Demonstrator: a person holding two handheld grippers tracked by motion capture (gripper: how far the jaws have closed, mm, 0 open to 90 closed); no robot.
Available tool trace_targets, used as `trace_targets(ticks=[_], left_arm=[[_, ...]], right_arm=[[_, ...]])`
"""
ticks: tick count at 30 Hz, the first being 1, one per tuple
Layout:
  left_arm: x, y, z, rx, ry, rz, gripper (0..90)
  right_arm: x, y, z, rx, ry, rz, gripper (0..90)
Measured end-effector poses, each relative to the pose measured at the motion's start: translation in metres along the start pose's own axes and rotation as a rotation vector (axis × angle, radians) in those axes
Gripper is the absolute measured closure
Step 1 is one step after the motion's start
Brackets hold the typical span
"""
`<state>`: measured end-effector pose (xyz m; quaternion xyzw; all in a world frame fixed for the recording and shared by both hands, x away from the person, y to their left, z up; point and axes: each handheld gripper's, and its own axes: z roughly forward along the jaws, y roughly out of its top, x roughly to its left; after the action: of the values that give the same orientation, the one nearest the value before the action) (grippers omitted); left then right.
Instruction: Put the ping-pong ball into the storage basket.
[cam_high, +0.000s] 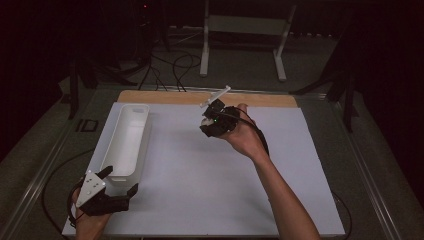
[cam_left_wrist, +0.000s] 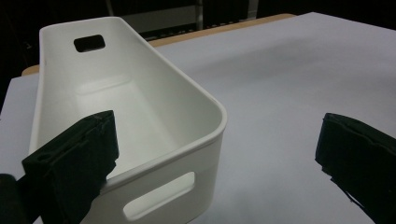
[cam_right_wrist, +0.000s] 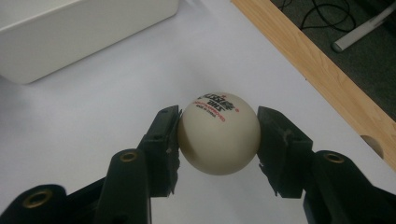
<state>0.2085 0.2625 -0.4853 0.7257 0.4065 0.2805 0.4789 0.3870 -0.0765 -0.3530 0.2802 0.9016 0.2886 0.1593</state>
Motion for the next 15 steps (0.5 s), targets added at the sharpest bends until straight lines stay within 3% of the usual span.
trace_targets(ticks=[15], left_arm=[[0.0002, -0.0002, 0.0004, 0.000, -0.001, -0.001, 0.0]], right_arm=[[0.0034, 0.0049, 0.0045, -0.008, 0.013, 0.001, 50.5]])
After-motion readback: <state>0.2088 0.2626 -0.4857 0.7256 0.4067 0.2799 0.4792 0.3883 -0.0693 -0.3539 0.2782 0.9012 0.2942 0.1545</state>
